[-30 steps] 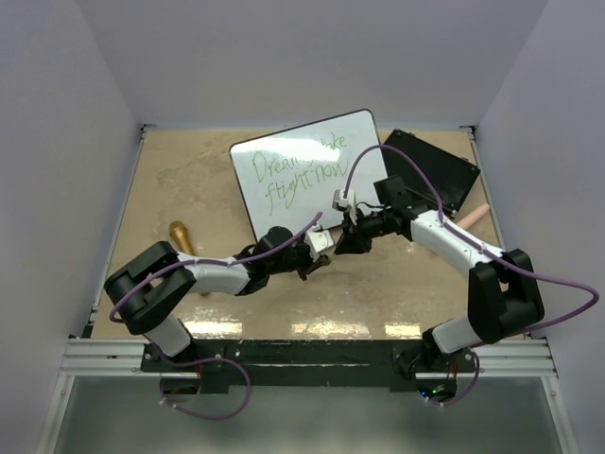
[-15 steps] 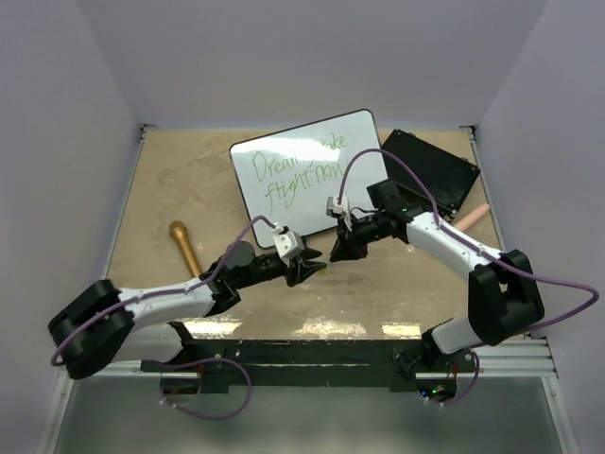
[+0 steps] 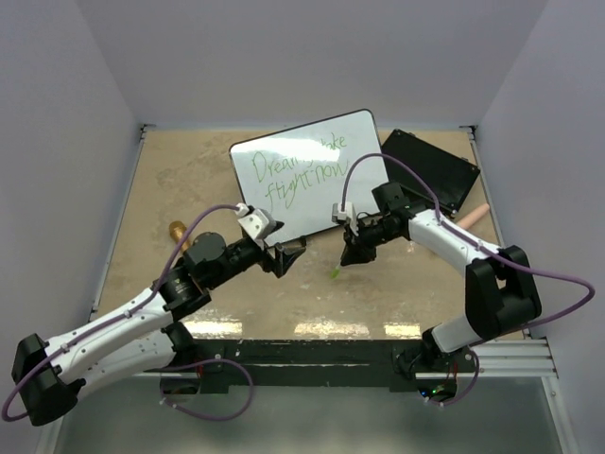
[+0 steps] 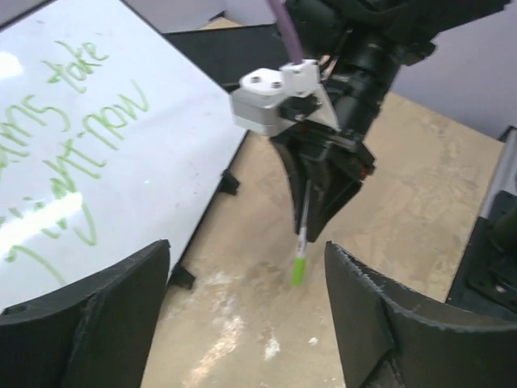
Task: Write a sentence on the whiteboard
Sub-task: Put down the whiteboard marker at the center of the board, then reset both arms
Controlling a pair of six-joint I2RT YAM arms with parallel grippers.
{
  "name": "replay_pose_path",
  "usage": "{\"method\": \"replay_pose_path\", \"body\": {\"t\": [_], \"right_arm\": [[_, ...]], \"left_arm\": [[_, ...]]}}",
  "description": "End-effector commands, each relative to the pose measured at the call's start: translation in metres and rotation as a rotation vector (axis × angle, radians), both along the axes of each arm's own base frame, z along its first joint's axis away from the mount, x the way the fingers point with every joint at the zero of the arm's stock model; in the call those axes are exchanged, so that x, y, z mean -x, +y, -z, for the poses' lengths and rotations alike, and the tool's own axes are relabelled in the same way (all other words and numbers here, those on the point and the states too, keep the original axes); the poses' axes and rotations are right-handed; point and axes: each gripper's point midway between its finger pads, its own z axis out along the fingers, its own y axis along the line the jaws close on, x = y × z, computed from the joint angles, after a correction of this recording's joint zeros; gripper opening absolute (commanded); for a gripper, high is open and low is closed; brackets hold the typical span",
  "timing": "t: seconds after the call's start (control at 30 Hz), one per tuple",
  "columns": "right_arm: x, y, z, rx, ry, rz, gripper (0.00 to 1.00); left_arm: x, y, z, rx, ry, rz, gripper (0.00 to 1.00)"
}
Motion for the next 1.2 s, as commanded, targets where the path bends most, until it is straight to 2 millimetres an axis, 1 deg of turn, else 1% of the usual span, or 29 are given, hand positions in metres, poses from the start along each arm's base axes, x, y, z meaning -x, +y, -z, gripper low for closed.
{"method": "replay_pose_path", "body": {"t": [0.0, 0.03, 0.07, 0.1, 0.13, 0.17, 0.2, 0.23, 0.27, 0.3, 0.37, 0.4, 0.47, 0.5, 0.57, 0.6, 0.7, 0.77, 0.83, 0.87, 0.9, 0.93, 0.97, 1.0, 1.03, 1.07, 1.1, 1.17], "right_arm": [[-0.006, -0.009, -0.025, -0.039, -0.102, -0.018, 0.14], [-0.007, -0.011, -0.03, -0.045, -0.12, -0.013, 0.15], [-0.007, -0.013, -0.033, -0.053, -0.128, -0.009, 0.15], [-0.009, -0.016, -0.034, -0.054, -0.133, 0.001, 0.15], [-0.009, -0.018, -0.038, -0.058, -0.149, 0.004, 0.15], [-0.01, -0.02, -0.039, -0.058, -0.158, 0.009, 0.15], [-0.012, -0.024, -0.039, -0.054, -0.162, 0.023, 0.15], [-0.014, -0.026, -0.041, -0.053, -0.171, 0.03, 0.15], [-0.014, -0.028, -0.043, -0.052, -0.184, 0.034, 0.15], [-0.017, -0.032, -0.042, -0.039, -0.19, 0.049, 0.15], [-0.019, -0.037, -0.041, -0.028, -0.202, 0.067, 0.15], [-0.021, -0.039, -0.039, -0.022, -0.204, 0.076, 0.15], [-0.023, -0.043, -0.036, 0.004, -0.209, 0.09, 0.16], [-0.024, -0.045, -0.03, 0.02, -0.194, 0.097, 0.16], [-0.028, -0.052, -0.019, 0.068, -0.178, 0.117, 0.2], [-0.026, -0.056, -0.01, 0.096, -0.14, 0.121, 0.2], [-0.027, -0.062, -0.002, 0.128, -0.113, 0.122, 0.23], [-0.029, -0.067, -0.001, 0.145, -0.117, 0.14, 0.27], [-0.035, -0.07, -0.001, 0.156, -0.133, 0.168, 0.37], [-0.039, -0.076, -0.002, 0.166, -0.132, 0.203, 0.42], [-0.044, -0.079, -0.004, 0.163, -0.143, 0.227, 0.51], [-0.05, -0.084, -0.009, 0.157, -0.159, 0.26, 0.68], [-0.057, -0.095, -0.012, 0.155, -0.156, 0.32, 0.72], [-0.063, -0.1, -0.018, 0.143, -0.18, 0.35, 0.75], [-0.066, -0.105, -0.028, 0.132, -0.213, 0.378, 0.78], [-0.07, -0.114, -0.032, 0.125, -0.219, 0.431, 0.79], [-0.078, -0.119, -0.04, 0.119, -0.261, 0.466, 0.79], [-0.081, -0.129, -0.055, 0.099, -0.318, 0.521, 0.8]], "left_arm": [[-0.017, 0.04, -0.017, -0.112, -0.005, -0.196, 0.86], [-0.018, 0.045, -0.031, -0.114, -0.03, -0.213, 0.87], [-0.021, 0.058, -0.026, -0.16, -0.016, -0.268, 0.89], [-0.021, 0.067, -0.033, -0.164, -0.028, -0.299, 0.89], [-0.023, 0.076, -0.036, -0.195, -0.054, -0.327, 0.9], [-0.024, 0.086, -0.03, -0.222, -0.061, -0.365, 0.92], [-0.027, 0.106, -0.033, -0.22, -0.089, -0.456, 0.93], [-0.029, 0.116, -0.009, -0.279, -0.093, -0.49, 0.95], [-0.031, 0.125, -0.006, -0.275, -0.103, -0.529, 0.97], [-0.031, 0.135, -0.004, -0.276, -0.096, -0.561, 0.97], [-0.027, 0.143, 0.01, -0.291, -0.064, -0.577, 0.97], [-0.025, 0.147, 0.008, -0.272, -0.075, -0.586, 0.97], [-0.025, 0.15, 0.003, -0.262, -0.092, -0.601, 0.97], [-0.026, 0.151, 0.001, -0.256, -0.095, -0.605, 0.97], [-0.027, 0.148, 0.004, -0.261, -0.09, -0.587, 0.97], [-0.028, 0.147, 0.007, -0.27, -0.084, -0.583, 0.97], [-0.03, 0.141, 0.011, -0.294, -0.073, -0.558, 0.96], [-0.03, 0.137, 0.014, -0.306, -0.066, -0.534, 0.96], [-0.029, 0.135, 0.015, -0.307, -0.064, -0.526, 0.96], [-0.029, 0.136, 0.014, -0.302, -0.067, -0.527, 0.96], [-0.029, 0.136, 0.013, -0.298, -0.069, -0.527, 0.96], [-0.029, 0.136, 0.011, -0.291, -0.074, -0.53, 0.96], [-0.028, 0.137, 0.011, -0.288, -0.079, -0.53, 0.97], [-0.028, 0.137, 0.012, -0.288, -0.078, -0.53, 0.97], [-0.029, 0.137, 0.011, -0.285, -0.079, -0.534, 0.97], [-0.029, 0.137, 0.011, -0.286, -0.079, -0.535, 0.97], [-0.029, 0.138, 0.013, -0.287, -0.076, -0.537, 0.98], [-0.03, 0.136, 0.014, -0.284, -0.072, -0.532, 0.99]]}}
